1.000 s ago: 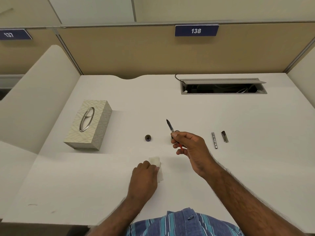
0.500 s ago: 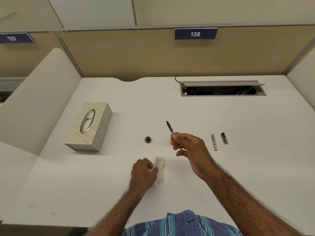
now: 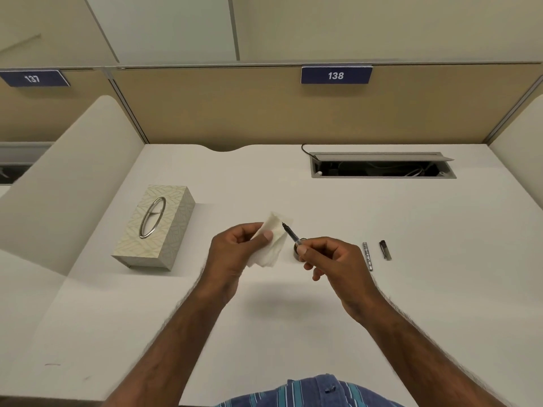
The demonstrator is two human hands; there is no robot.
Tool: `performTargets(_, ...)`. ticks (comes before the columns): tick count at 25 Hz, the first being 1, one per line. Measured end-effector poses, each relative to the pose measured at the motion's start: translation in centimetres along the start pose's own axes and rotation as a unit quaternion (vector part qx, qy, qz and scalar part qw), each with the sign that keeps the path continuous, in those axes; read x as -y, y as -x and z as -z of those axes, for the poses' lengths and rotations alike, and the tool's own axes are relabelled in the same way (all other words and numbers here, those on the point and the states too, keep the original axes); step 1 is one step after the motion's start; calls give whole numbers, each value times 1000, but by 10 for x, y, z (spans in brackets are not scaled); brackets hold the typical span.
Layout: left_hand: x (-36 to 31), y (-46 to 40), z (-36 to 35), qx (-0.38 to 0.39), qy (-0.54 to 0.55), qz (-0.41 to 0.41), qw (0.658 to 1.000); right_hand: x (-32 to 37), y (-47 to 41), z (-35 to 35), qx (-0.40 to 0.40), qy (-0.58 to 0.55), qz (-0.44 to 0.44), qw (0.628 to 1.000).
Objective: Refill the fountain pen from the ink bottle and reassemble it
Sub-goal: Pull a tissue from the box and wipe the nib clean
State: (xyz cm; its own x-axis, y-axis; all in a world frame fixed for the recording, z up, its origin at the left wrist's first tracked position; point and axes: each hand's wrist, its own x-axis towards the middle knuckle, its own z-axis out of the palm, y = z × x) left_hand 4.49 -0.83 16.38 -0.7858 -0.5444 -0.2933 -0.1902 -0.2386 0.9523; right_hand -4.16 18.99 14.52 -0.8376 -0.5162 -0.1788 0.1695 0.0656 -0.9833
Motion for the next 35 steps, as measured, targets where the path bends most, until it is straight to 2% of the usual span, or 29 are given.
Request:
performTargets(3,-22,7,-11,40,36,5,999,11,1,-1,-15,8,32,999)
performTargets(7,-38,10,-23,75,23,-9,997,23,1,-3,-37,24,68,997)
performTargets(14,-51,6,-19,123,107,-1,987,30,0,-2,-68,0,85,994)
performTargets(20,-51,7,-15,179,110,-46,977,38,1,-3,-66,1,93,993)
performTargets(35,-57,17,-51,117,130,-28,984,48,9,-17,-66,81,132,986)
